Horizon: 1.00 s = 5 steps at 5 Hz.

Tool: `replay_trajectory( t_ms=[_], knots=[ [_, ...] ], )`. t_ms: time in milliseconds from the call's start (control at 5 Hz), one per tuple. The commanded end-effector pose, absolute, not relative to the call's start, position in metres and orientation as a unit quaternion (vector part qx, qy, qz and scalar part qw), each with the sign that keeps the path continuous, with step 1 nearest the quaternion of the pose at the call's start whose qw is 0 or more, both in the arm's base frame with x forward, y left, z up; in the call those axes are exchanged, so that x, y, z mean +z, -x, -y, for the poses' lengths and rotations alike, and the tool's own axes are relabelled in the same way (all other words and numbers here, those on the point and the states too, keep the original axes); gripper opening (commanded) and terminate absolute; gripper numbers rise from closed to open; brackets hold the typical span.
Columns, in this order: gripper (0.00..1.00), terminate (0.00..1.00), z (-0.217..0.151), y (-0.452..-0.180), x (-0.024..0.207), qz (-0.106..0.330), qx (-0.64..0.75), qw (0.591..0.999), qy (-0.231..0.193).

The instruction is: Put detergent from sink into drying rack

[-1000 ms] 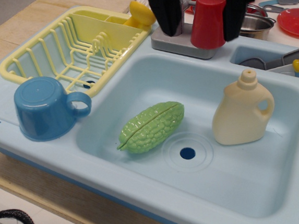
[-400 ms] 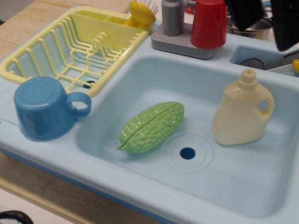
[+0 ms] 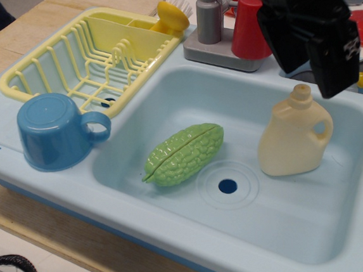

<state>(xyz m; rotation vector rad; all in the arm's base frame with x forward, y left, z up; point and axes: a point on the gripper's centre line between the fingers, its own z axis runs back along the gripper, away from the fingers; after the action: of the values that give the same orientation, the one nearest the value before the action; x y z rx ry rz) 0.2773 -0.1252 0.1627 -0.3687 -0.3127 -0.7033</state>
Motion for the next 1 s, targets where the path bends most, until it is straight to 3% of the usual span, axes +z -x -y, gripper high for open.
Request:
replay_trajectory(
  t_ms=[0, 200, 400, 800],
  knots=[
    [1.0, 0.0, 0.118, -0.288, 0.143, 0.175, -0.352, 0.897, 0.2],
    [1.0, 0.0, 0.123, -0.281, 0.13, 0.181, -0.342, 0.895, 0.221],
    [0.0, 0.0, 0.125, -0.272, 0.117, 0.203, -0.324, 0.894, 0.233],
    [0.0, 0.0, 0.119, -0.272, 0.143, 0.204, -0.318, 0.907, 0.186]
  ],
)
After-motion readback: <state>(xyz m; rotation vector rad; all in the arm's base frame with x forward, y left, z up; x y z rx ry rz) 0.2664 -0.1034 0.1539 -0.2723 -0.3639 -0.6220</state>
